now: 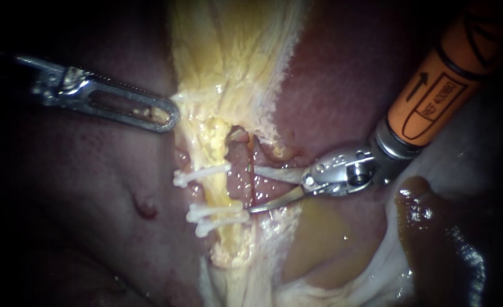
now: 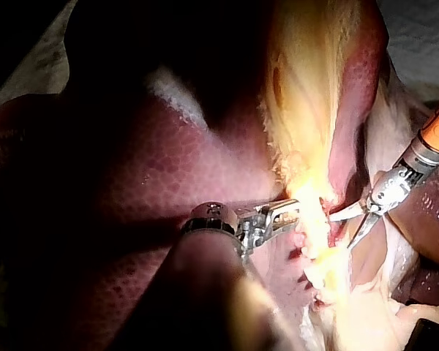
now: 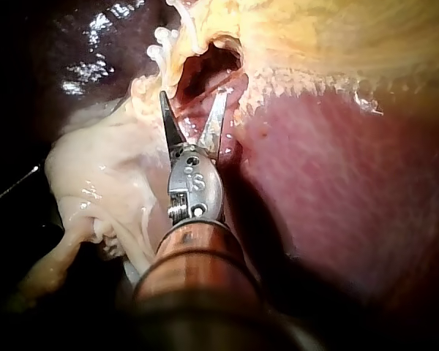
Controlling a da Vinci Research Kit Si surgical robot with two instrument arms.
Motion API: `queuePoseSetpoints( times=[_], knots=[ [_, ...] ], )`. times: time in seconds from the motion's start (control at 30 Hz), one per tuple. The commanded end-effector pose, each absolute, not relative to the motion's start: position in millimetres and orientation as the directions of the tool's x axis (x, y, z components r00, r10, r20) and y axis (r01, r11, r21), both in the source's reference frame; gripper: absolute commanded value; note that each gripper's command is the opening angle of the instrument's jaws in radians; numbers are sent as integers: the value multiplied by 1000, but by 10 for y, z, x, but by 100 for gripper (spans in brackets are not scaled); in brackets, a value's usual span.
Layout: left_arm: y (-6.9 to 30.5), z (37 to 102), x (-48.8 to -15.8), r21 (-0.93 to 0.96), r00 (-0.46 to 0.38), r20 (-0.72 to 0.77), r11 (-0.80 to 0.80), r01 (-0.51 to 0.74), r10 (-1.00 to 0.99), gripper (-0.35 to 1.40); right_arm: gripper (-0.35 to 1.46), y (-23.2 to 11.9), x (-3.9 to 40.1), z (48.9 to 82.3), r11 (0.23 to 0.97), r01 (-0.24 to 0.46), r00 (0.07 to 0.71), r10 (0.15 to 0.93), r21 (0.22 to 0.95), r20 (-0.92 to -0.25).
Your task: Go to the cutting position left tube
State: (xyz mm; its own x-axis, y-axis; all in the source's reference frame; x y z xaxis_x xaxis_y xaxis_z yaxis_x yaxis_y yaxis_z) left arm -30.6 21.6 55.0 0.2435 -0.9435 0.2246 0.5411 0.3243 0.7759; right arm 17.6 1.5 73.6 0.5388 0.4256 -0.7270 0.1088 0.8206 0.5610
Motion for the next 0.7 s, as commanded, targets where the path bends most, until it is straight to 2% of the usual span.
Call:
queuePoseSetpoints(
  times=[0.03, 0.37, 0.7],
  knots=[
    [215, 550, -306, 776, 244, 225, 324, 541, -944, -35, 141, 15, 174, 734, 821, 106, 538, 427, 561, -726],
    [215, 550, -306, 776, 243, 225, 324, 541, -944, -35, 141, 18, 164, 724, 817, 111, 537, 429, 565, -726],
    [215, 550, -306, 776, 243, 225, 324, 541, -944, -35, 141, 14, 172, 708, 815, 114, 539, 429, 568, -725]
  ],
)
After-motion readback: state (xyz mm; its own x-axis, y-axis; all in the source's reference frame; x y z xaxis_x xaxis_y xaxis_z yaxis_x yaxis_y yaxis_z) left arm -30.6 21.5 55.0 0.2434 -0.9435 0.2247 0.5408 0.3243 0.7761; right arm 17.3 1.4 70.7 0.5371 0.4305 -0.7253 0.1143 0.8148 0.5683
